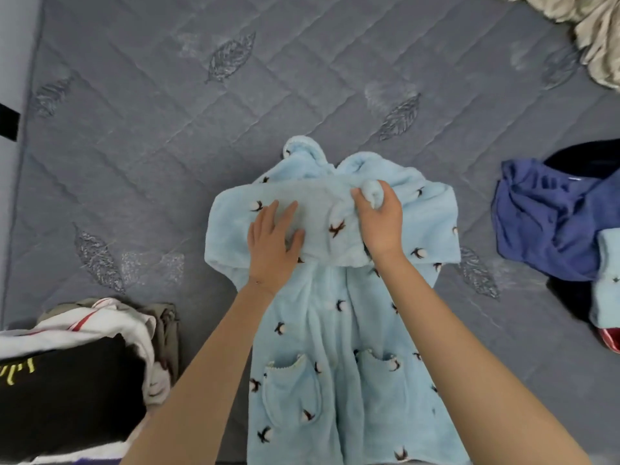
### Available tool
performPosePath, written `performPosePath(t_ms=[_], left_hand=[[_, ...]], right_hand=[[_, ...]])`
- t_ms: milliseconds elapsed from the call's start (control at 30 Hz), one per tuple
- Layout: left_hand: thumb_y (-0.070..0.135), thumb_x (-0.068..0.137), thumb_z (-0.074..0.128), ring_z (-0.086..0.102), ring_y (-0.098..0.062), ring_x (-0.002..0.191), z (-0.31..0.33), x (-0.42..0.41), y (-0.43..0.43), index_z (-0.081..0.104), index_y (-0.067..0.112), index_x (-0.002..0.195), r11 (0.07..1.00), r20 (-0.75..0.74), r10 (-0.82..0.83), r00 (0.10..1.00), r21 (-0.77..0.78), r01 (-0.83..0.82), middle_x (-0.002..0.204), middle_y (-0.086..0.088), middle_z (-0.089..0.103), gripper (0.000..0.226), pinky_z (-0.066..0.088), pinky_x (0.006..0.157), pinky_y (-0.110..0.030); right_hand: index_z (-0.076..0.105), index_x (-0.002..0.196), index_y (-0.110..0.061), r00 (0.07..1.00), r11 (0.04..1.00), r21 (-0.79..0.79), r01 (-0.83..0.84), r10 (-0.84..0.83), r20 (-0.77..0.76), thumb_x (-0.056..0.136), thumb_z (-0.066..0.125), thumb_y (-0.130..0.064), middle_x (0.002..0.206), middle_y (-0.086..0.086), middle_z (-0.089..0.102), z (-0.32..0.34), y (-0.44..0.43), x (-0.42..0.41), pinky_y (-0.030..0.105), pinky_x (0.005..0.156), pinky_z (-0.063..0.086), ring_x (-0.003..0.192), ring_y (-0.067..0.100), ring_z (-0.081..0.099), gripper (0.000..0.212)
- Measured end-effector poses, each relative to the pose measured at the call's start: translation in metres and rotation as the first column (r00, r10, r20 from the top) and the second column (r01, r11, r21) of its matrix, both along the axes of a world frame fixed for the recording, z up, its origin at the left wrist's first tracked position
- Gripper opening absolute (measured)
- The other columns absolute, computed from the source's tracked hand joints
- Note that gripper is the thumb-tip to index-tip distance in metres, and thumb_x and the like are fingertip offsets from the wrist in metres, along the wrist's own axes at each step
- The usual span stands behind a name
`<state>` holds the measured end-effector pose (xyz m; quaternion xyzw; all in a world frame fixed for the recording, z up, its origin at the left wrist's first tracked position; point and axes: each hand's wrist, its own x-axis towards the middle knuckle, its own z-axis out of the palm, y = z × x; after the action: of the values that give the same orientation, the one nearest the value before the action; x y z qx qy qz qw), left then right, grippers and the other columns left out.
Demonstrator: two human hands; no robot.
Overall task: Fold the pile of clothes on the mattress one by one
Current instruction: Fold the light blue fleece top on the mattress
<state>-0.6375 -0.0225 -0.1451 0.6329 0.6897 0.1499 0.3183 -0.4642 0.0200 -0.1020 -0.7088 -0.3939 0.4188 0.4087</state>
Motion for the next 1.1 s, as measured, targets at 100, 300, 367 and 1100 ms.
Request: performPosePath(t_ms=[100,300,367,1100], left_hand=[[0.060,0.087,0.021,0.013,-0.028,0.147,-0.004,0.031,-0.001,0.035,0.032,0.147,0.999,-0.061,-0.029,0.998,-0.040,0.026,0.158,-0.009,0.021,0.068,0.006,0.117,-0.046],[0.057,0.088,0.019,0.004,-0.030,0.148,-0.028,0.075,-0.009,0.025,0.032,0.151,0.994,-0.201,-0.060,0.978,-0.101,0.040,0.161,-0.009,0.008,0.067,0.001,0.116,-0.054],[0.054,0.095,0.027,-0.004,-0.026,0.148,-0.036,0.081,-0.009,0.014,0.035,0.152,0.986,-0.242,-0.087,0.966,-0.158,0.049,0.162,-0.006,-0.002,0.061,-0.002,0.116,-0.054],[0.052,0.097,0.041,-0.007,-0.026,0.148,-0.023,0.051,-0.135,0.020,0.036,0.151,0.992,-0.259,-0.090,0.962,-0.104,0.065,0.162,-0.004,-0.003,0.061,-0.010,0.116,-0.048]], right_hand=[[0.055,0.084,-0.014,0.996,1.000,-0.012,-0.009,0.010,0.084,0.092,0.060,-0.015,0.074,-0.014,0.054,-0.001,0.008,0.049,0.009,0.065,0.038,0.065,-0.007,0.048,0.010],[0.058,0.114,-0.010,0.975,0.987,-0.139,0.085,-0.054,0.215,0.091,0.060,-0.018,0.108,0.003,0.063,-0.029,0.015,0.125,0.030,0.087,0.045,0.099,0.019,0.058,0.025],[0.050,0.129,-0.012,0.979,0.973,-0.227,0.032,0.015,0.205,0.090,0.060,-0.016,0.113,-0.001,0.057,-0.039,0.014,0.134,0.021,0.079,0.040,0.096,0.015,0.054,0.041],[0.014,0.154,-0.028,0.664,0.839,-0.415,-0.352,0.536,0.521,0.089,0.060,-0.045,0.162,0.005,0.005,-0.054,-0.162,0.101,0.045,0.119,-0.005,0.149,0.027,-0.006,0.082]])
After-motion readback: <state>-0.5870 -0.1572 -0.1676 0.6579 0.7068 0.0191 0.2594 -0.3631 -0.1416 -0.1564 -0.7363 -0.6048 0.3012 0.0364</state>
